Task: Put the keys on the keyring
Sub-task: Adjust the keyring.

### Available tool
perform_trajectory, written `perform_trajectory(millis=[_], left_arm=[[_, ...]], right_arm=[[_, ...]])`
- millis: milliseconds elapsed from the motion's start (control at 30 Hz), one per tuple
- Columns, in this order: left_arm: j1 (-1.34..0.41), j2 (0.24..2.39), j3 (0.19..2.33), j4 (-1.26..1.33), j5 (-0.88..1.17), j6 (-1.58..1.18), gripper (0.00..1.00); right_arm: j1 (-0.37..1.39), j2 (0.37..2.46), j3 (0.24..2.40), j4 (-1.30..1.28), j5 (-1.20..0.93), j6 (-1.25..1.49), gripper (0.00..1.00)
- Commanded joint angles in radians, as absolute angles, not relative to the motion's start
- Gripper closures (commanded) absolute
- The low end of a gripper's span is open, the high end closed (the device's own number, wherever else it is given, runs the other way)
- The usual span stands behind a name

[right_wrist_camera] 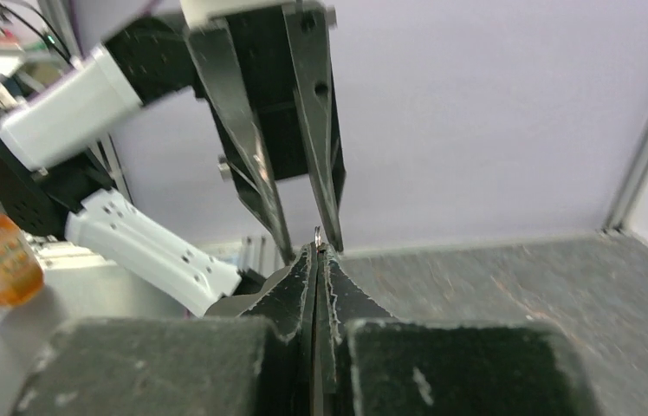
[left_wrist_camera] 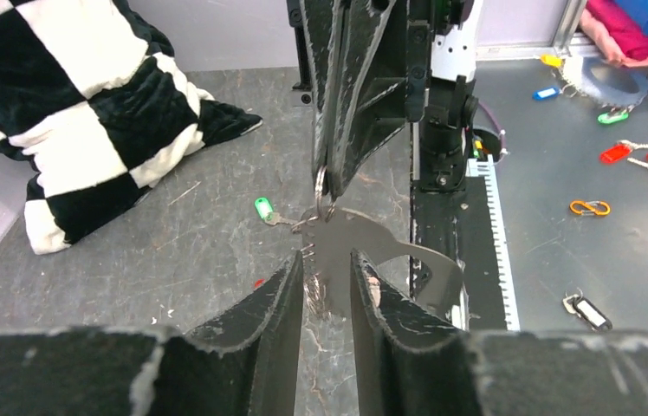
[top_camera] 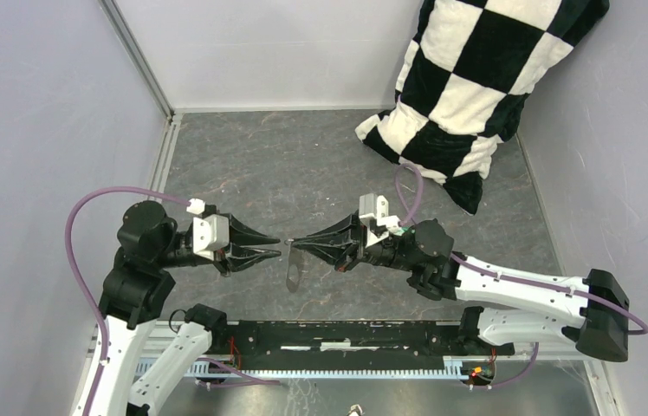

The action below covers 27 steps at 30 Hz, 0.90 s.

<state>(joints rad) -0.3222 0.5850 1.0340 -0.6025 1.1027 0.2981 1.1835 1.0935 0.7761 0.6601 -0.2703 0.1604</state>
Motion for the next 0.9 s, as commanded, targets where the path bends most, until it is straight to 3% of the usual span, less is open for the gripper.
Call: perform_trajectory(millis=[0,867], left_arm=[[-0.324,0.595,1.029,-0.508,1.135,0.159,0.69],[-0.323,0.616,1.052,-0.411,1.260,0.053,0.76]], right_arm=[[1.181,1.108,0.772,0.934,-0.298,0.265,0.99],[1.184,1.193,0.809,0.954,-0.337,0.285,0.99]])
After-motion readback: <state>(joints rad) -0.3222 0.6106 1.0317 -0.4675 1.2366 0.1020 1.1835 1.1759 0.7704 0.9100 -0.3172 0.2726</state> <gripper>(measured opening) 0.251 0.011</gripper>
